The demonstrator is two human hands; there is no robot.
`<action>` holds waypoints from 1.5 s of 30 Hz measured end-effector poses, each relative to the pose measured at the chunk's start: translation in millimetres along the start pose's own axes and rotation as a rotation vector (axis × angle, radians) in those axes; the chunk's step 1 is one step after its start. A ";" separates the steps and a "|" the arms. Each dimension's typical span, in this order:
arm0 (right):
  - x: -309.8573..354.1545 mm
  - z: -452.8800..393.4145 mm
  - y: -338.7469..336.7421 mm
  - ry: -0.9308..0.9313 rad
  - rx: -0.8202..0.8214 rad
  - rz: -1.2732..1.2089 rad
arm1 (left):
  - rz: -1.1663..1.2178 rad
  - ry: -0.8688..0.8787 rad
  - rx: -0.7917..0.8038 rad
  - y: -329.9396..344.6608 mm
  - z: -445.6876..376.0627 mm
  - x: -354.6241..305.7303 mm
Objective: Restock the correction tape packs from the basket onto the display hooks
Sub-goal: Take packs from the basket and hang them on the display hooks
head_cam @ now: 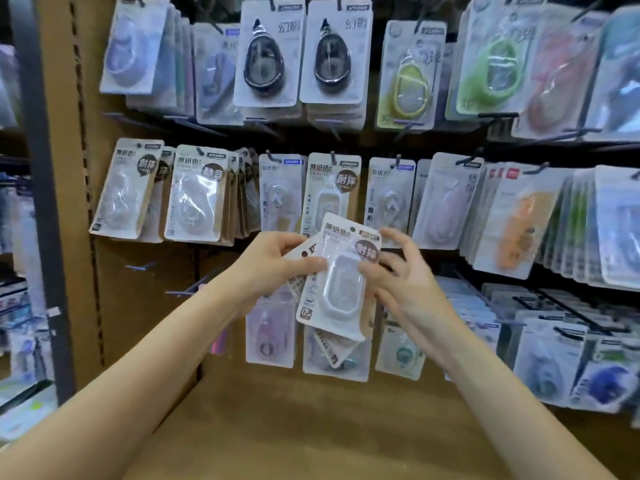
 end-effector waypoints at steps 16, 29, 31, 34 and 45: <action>82.0 -53.5 -56.1 -0.413 -0.237 0.586 | 0.041 0.001 -0.160 -36.4 2.7 6.6; 61.5 -102.7 -27.6 -0.234 -0.458 1.070 | 0.128 -0.066 -0.157 -28.8 -6.6 13.7; 55.8 -92.5 -24.4 -0.295 -0.503 1.206 | 0.098 -0.061 -0.149 -28.6 -6.5 12.0; 47.5 -53.7 -22.5 -0.537 -0.593 1.144 | 0.102 -0.066 -0.152 -28.4 -8.3 11.0; 42.1 -61.5 -52.0 -0.319 -0.494 0.719 | 0.147 -0.116 -0.100 11.5 -22.6 12.7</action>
Point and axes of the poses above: each hand's wrist, its own z-axis away from the middle knuckle, its own y-axis out of the palm, x = y × z, the point moved 4 cm from there along -z, towards the middle knuckle, and after that the axes turned 8 degrees about y, right-handed, at the moved point
